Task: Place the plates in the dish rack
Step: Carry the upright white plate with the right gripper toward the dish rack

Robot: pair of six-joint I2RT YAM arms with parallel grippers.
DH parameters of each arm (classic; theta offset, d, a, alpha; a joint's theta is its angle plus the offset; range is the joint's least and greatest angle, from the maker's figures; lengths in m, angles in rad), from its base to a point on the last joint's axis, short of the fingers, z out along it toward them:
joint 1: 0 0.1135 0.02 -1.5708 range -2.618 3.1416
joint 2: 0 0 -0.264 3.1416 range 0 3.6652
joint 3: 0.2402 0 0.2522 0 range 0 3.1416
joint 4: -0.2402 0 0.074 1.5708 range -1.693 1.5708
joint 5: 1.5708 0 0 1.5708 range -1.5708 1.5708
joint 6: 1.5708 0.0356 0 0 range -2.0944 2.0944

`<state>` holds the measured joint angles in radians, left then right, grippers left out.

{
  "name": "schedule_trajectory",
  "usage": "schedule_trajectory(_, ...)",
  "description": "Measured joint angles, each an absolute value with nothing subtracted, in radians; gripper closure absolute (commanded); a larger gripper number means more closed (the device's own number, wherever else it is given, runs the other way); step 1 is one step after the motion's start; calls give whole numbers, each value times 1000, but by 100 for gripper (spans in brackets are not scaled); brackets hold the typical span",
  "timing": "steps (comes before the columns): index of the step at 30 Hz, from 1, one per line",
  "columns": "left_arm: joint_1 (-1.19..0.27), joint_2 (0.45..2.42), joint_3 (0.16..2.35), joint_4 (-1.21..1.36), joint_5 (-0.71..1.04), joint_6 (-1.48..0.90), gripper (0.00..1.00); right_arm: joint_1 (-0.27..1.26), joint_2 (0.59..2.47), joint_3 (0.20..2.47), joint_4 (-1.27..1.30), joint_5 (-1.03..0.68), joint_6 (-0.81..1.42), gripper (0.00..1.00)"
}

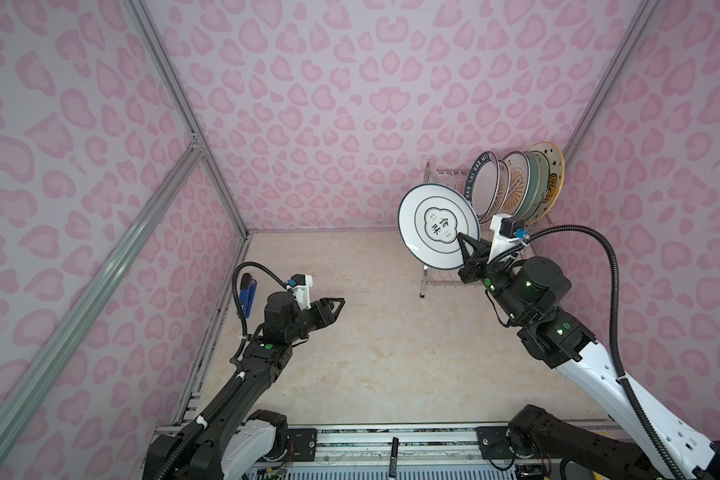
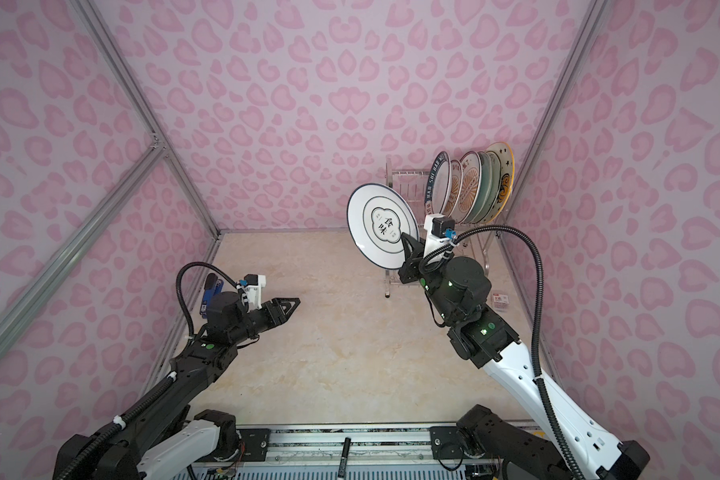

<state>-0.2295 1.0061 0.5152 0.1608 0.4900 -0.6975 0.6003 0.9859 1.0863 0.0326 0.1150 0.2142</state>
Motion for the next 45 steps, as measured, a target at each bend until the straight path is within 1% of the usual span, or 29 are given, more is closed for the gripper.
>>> schedule_trajectory(5, -245, 1016, 515, 197, 491, -711, 46, 599, 1031, 1132, 47, 190, 173, 100)
schedule_trajectory(10, -258, 1017, 515, 203, 496, -715, 46, 586, 1102, 1226, 63, 247, 111, 100)
schedule_trajectory(21, -264, 981, 527, 173, 512, -713, 46, 487, 1248, 1460, 80, 300, 14, 100)
schedule_trajectory(29, -264, 916, 538, 132, 516, -703, 46, 438, 1371, 1610, 58, 380, -51, 100)
schedule_trajectory(35, -264, 900, 512, 124, 518, -707, 46, 432, 1470, 1680, 12, 456, -97, 100)
schedule_trajectory(45, -265, 880, 480, 126, 527, -725, 46, 421, 1600, 1752, -76, 527, -78, 100)
